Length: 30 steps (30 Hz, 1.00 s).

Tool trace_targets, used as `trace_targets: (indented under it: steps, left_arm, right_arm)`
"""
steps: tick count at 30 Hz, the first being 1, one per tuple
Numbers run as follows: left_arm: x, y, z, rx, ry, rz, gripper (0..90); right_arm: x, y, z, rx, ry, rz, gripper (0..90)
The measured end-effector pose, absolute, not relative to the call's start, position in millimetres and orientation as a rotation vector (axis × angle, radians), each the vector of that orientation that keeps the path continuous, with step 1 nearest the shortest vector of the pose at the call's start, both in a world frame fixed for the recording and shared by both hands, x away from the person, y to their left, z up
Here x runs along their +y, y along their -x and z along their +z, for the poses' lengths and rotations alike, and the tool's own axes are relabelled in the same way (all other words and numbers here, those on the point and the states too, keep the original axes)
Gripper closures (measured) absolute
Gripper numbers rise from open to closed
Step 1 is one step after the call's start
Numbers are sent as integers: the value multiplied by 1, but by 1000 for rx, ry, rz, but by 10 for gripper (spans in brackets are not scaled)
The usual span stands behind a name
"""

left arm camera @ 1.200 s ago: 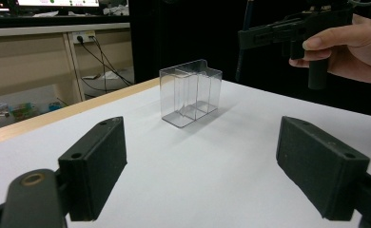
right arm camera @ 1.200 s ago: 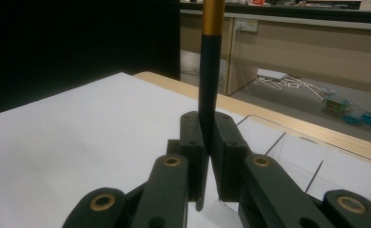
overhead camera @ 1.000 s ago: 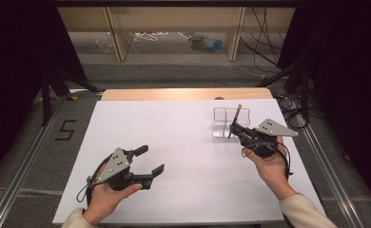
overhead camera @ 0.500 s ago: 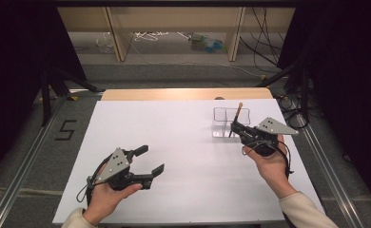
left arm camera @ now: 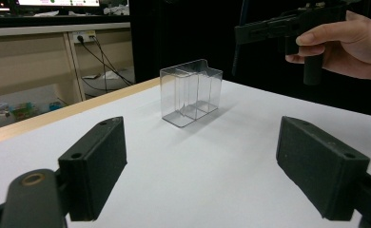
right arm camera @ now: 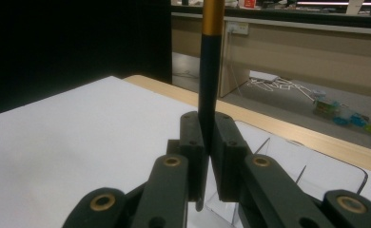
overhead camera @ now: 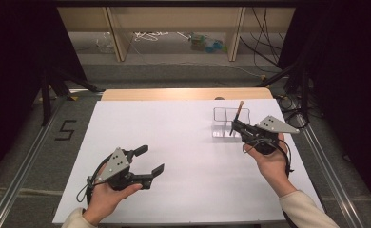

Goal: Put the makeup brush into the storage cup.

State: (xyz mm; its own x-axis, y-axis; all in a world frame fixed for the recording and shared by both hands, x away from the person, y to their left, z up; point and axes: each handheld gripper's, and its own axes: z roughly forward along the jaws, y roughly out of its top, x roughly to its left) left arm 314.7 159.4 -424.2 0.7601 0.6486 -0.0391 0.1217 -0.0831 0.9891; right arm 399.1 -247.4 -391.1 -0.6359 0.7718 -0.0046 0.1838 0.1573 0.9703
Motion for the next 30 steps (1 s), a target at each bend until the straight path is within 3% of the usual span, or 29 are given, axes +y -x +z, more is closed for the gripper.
trace_targets:
  steps: [30]
  left_arm:
    - [159, -315, -424, 626, -1624, 490, 170]
  right_arm:
    - [-251, -407, -389, 1900, -916, 1493, 843]
